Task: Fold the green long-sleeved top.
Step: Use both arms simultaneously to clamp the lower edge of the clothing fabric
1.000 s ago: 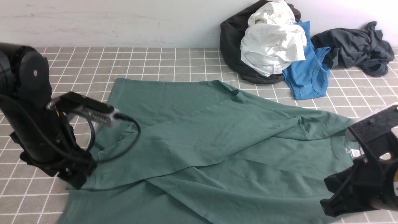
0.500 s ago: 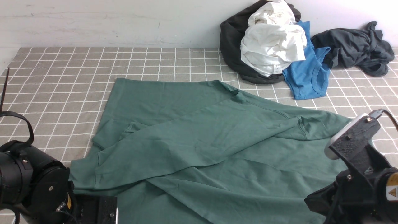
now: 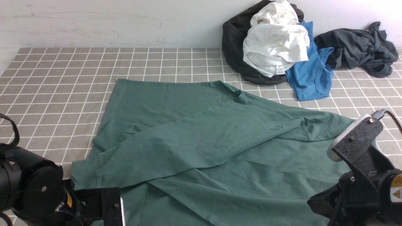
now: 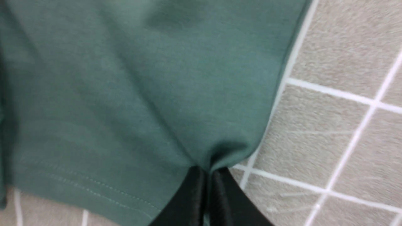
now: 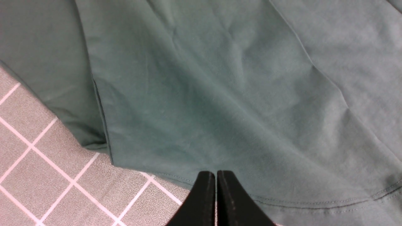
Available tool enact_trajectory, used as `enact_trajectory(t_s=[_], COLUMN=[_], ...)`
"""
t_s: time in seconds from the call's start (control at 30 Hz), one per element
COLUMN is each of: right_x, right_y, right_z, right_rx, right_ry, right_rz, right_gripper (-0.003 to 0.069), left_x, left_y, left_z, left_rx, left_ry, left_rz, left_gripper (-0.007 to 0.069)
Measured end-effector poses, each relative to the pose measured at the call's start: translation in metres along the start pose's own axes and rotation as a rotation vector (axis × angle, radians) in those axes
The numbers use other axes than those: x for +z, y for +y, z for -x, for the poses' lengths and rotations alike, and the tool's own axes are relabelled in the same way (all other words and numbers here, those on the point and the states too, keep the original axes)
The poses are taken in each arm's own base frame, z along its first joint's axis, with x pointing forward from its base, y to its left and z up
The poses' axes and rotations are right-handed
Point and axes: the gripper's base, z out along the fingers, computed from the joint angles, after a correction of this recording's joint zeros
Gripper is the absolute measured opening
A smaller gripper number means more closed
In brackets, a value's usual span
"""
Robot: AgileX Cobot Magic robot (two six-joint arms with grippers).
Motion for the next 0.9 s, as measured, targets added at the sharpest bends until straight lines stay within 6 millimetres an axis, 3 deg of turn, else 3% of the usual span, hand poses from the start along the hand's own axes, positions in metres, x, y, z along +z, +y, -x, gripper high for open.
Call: enact_trajectory(t_s=[0.1, 0.27, 0.37, 0.5, 0.57, 0.67, 0.7, 0.77, 0.9], right_x=[0.000, 0.000, 0.000, -0.001, -0.001, -0.001, -0.001, -0.001, -0.001], right_y=[0.000, 0.000, 0.000, 0.000, 0.000, 0.000, 0.000, 0.000, 0.002], right_z=[0.000, 0.000, 0.000, 0.000, 0.000, 0.000, 0.000, 0.000, -0.005], right_rx=[0.000, 0.000, 0.000, 0.000, 0.000, -0.005, -0.008, -0.057, -0.169], right_ry=[0.000, 0.000, 0.000, -0.002, -0.003, -0.003, -0.003, -0.001, 0.054], right_rz=[0.000, 0.000, 0.000, 0.000, 0.000, 0.000, 0.000, 0.001, 0.024], right_gripper=[0.0003, 0.0003, 0.0003, 0.0003, 0.0003, 0.0003, 0.0003, 0.0003, 0.0003], left_x=[-0.006, -0.006, -0.002, 0.012, 0.018, 0.024, 0.024, 0.018, -0.003], left_y=[-0.002, -0.002, -0.002, -0.002, -0.002, 0.000, 0.000, 0.002, 0.002], left_z=[-0.001, -0.002, -0.004, -0.004, -0.004, -0.003, -0.003, -0.004, -0.006], left_rx=[-0.001, -0.005, 0.021, 0.030, 0.031, 0.023, 0.017, -0.017, -0.123], left_ry=[-0.008, -0.008, 0.035, 0.053, 0.057, 0.054, 0.052, 0.041, -0.024], left_rz=[0.009, 0.004, -0.010, -0.027, -0.033, -0.017, -0.013, 0.029, 0.114], left_gripper=[0.0019, 0.0137, 0.0314, 0.0395, 0.0388, 0.0244, 0.0232, 0.0065, 0.0001])
